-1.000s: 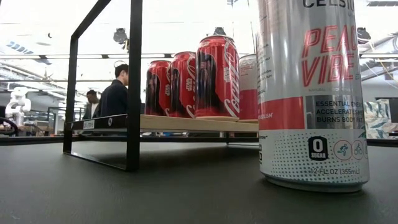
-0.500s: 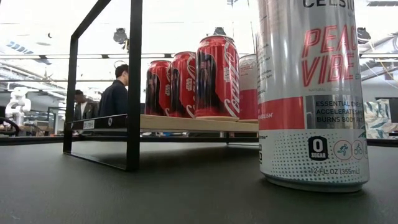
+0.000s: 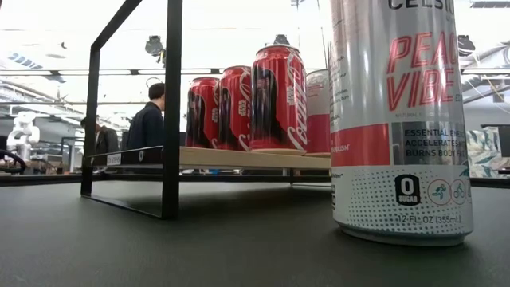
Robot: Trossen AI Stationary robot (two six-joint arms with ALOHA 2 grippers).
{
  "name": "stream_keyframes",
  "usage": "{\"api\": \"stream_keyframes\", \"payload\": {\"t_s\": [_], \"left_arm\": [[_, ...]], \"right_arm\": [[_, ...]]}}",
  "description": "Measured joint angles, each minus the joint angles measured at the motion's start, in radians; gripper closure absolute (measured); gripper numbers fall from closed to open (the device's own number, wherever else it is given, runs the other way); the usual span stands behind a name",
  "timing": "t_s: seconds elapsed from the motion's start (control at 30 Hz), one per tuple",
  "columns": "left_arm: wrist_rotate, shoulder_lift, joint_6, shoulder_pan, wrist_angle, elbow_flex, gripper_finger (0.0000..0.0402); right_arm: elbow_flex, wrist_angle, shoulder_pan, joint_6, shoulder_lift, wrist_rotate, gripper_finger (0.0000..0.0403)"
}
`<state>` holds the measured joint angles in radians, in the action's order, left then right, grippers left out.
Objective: Place canned beverage on shelf
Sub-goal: Put the top left white pink soda can on the shelf
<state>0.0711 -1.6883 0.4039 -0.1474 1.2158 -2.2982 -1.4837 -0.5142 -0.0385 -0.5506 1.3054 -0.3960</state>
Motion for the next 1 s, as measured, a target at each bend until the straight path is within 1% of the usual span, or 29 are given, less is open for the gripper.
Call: {"api": "stream_keyframes", "payload": {"t_s": [0.17, 0.23, 0.27, 0.47, 0.63, 0.73, 1.0], "left_arm": [[0.005, -0.01, 0.006, 0.001, -0.014, 0.0, 0.0155], [0.005, -0.013, 0.014, 0.001, -0.018, 0.0, 0.0155], [0.005, -0.014, 0.022, 0.001, -0.017, 0.0, 0.0155], [0.005, -0.012, 0.031, 0.0, -0.034, 0.0, 0.0155], [0.005, -0.012, 0.032, 0.001, -0.033, 0.0, 0.0155], [0.005, -0.012, 0.057, 0.001, -0.035, 0.0, 0.0155], [0.005, -0.011, 0.055, 0.005, -0.039, 0.0, 0.0155]], "right_arm": [[0.0, 0.071, 0.012, -0.003, 0.049, -0.099, 0.0023], [0.0, 0.105, 0.012, -0.006, 0.065, -0.109, 0.0023], [0.0, 0.11, 0.013, -0.007, 0.072, -0.114, 0.0023], [0.001, 0.152, 0.013, -0.016, 0.103, -0.229, 0.0026], [0.001, 0.152, 0.013, -0.015, 0.113, -0.264, 0.003], [0.001, 0.153, 0.013, -0.012, 0.115, -0.287, 0.0054], [0.002, 0.159, 0.013, 0.006, 0.119, -0.286, 0.0161]]}}
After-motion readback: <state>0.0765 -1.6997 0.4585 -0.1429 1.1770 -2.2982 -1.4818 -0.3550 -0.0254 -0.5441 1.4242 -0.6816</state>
